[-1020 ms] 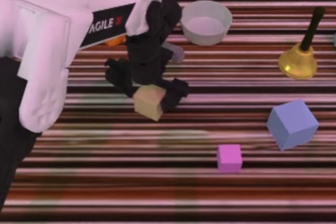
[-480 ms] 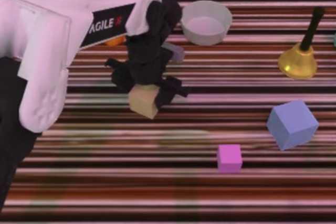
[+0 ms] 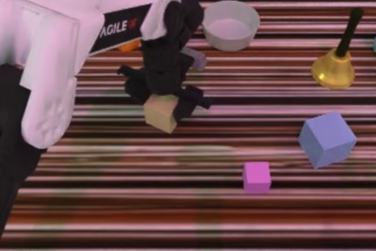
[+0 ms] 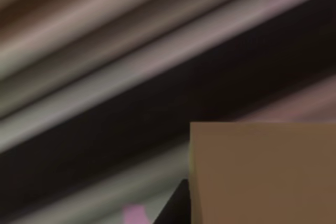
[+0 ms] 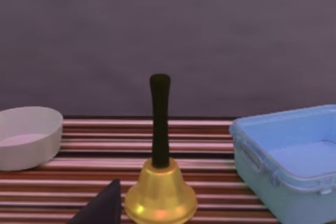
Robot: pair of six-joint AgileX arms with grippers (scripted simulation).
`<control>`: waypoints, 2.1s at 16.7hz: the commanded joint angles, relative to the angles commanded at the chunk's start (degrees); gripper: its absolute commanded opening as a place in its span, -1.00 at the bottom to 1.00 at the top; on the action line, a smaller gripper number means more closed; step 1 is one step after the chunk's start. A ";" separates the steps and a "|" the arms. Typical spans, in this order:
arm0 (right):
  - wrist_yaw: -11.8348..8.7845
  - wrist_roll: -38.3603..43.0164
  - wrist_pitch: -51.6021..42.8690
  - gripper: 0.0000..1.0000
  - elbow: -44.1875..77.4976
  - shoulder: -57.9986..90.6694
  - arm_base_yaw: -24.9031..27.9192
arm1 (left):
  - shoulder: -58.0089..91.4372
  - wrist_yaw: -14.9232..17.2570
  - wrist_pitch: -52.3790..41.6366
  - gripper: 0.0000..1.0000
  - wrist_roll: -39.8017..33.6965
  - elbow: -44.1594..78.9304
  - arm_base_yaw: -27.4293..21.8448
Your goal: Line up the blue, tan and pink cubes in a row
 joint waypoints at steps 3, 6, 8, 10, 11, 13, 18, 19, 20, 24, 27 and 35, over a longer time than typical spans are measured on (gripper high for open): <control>0.00 0.00 0.00 1.00 0.00 0.00 0.00 | -0.44 -0.10 -2.37 -1.00 0.02 2.12 0.13; 0.00 0.00 0.00 1.00 0.00 0.00 0.00 | -1.78 -0.16 -8.81 -1.00 -0.10 6.68 0.68; 0.00 0.00 0.00 1.00 0.00 0.00 0.00 | -2.68 -0.07 -12.35 -1.00 -0.10 9.33 0.96; 0.00 0.00 0.00 1.00 0.00 0.00 0.00 | -3.16 -0.04 -13.48 -1.00 -0.09 10.32 1.09; 0.00 0.00 0.00 1.00 0.00 0.00 0.00 | -3.16 -0.04 -13.48 -1.00 -0.09 10.32 1.09; 0.00 0.00 0.00 1.00 0.00 0.00 0.00 | -2.97 -0.08 -13.34 -1.00 0.01 10.22 0.76; 0.00 0.00 0.00 1.00 0.00 0.00 0.00 | -5.02 -0.31 -12.59 -1.00 -6.23 7.59 -2.10; 0.00 0.00 0.00 1.00 0.00 0.00 0.00 | -5.94 -0.40 -12.29 -1.00 -9.26 6.31 -3.27; 0.00 0.00 0.00 1.00 0.00 0.00 0.00 | -6.96 -0.49 -11.96 -1.00 -12.84 4.84 -4.57; 0.00 0.00 0.00 1.00 0.00 0.00 0.00 | -11.59 -0.76 -10.54 -1.00 -30.07 -2.15 -10.55; 0.00 0.00 0.00 1.00 0.00 0.00 0.00 | -15.00 -0.89 -9.36 -1.00 -40.77 -6.87 -14.72; 0.00 0.00 0.00 1.00 0.00 0.00 0.00 | -17.65 -1.01 -8.27 -1.00 -46.73 -9.96 -17.29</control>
